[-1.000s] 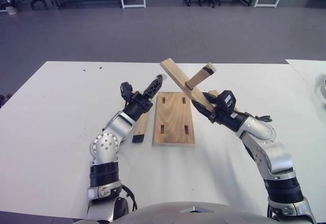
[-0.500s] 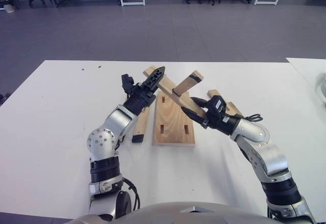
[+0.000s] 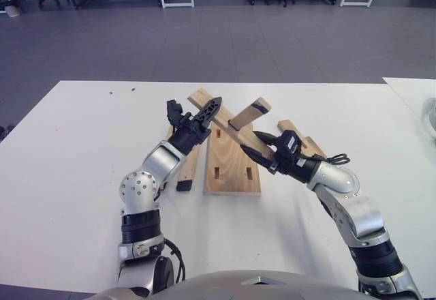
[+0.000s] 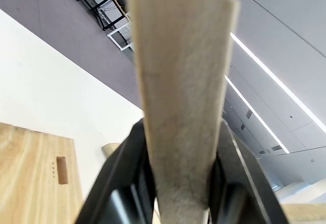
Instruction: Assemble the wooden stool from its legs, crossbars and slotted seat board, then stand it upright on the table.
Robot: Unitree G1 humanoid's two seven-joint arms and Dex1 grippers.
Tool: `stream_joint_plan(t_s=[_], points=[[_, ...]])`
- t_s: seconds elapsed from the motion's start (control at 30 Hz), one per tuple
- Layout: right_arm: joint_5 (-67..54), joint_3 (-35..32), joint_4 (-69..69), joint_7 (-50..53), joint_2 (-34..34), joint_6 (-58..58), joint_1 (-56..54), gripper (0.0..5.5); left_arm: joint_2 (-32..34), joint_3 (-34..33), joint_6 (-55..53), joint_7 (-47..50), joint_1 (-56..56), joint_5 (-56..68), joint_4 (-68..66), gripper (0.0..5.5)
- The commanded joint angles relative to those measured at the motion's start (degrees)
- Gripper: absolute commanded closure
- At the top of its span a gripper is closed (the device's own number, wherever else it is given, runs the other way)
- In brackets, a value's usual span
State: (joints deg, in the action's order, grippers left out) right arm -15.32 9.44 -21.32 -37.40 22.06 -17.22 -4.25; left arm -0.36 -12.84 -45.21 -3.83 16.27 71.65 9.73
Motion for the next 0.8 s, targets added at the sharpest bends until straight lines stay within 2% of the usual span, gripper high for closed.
stream_joint_plan(t_s=[0.03, 0.17, 0.3, 0.47, 0.63, 0.8], points=[[-1.61, 0.26, -1.63, -1.37, 0.49, -0.61, 0.0, 2.89, 1.45, 1.09, 3.72, -1.67, -2.11, -5.83, 2.23, 4.48], [-0.04, -3.01, -2.92, 0.24, 3.32, -0.37, 7.31, 2.27, 5.5, -4.36, 9.72, 2.13, -7.15, -12.54, 11.36, 4.48], [6.98, -3.33, 3.88, 3.63, 5.97, 1.29, 9.93, 2.27, 8.06, -6.18, 7.72, 9.18, -16.66, -11.22, 25.65, 4.48], [15.38, 0.58, 9.36, 6.01, 7.54, 2.78, 11.25, 2.27, 5.41, -3.41, 7.2, 17.54, -21.55, -9.9, 30.21, 4.48], [21.02, 5.53, 14.01, 6.21, 7.02, 4.28, 10.12, 2.27, 8.41, 2.44, 8.18, 15.59, -27.05, -20.7, 30.31, 4.48], [20.53, 6.42, 13.6, 6.62, 5.0, 4.87, 9.83, 2.27, 8.3, 4.33, 12.19, 15.73, -28.38, -27.14, 31.33, 4.48]])
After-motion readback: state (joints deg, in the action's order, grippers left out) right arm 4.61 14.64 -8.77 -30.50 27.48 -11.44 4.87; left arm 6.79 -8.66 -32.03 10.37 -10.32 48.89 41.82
